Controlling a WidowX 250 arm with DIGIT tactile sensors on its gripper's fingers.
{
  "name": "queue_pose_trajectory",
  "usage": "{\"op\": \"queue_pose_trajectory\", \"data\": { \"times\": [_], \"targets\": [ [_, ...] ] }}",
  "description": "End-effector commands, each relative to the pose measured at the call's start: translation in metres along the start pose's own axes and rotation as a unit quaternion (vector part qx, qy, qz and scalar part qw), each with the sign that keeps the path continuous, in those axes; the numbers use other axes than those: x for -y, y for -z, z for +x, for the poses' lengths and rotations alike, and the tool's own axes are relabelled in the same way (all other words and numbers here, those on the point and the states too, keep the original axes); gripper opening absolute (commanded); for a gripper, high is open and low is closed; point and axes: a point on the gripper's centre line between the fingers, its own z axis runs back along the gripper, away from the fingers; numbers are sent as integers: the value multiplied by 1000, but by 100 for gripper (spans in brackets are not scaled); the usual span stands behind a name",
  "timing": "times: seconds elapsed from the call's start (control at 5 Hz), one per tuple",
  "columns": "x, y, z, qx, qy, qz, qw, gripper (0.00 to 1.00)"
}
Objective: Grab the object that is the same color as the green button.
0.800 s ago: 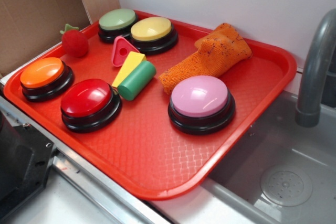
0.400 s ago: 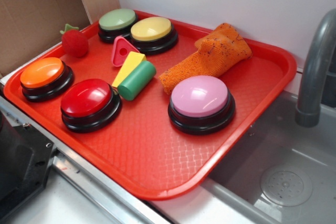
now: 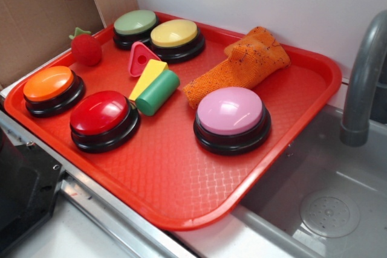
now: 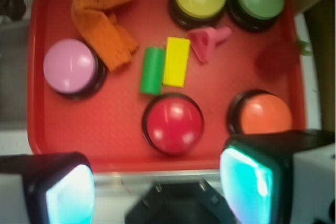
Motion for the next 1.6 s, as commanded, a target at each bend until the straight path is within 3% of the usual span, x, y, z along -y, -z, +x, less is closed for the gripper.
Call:
{"op": "queue_pose_trajectory", "data": {
  "times": [0.0,0.2,0.6,0.8,1.2,1.4],
  "targets": [
    [-6,64,44,-2,-49,-21,999,100],
    [-2,96,55,-10,-62,8,998,100],
    [0,148,52,-13,-110,50,993,100],
    [-5,156,46,-34,-123,51,991,100],
    [-8,166,43,-54,-125,81,987,15],
    [-6,172,44,-55,-127,97,986,7]
  ]
}}
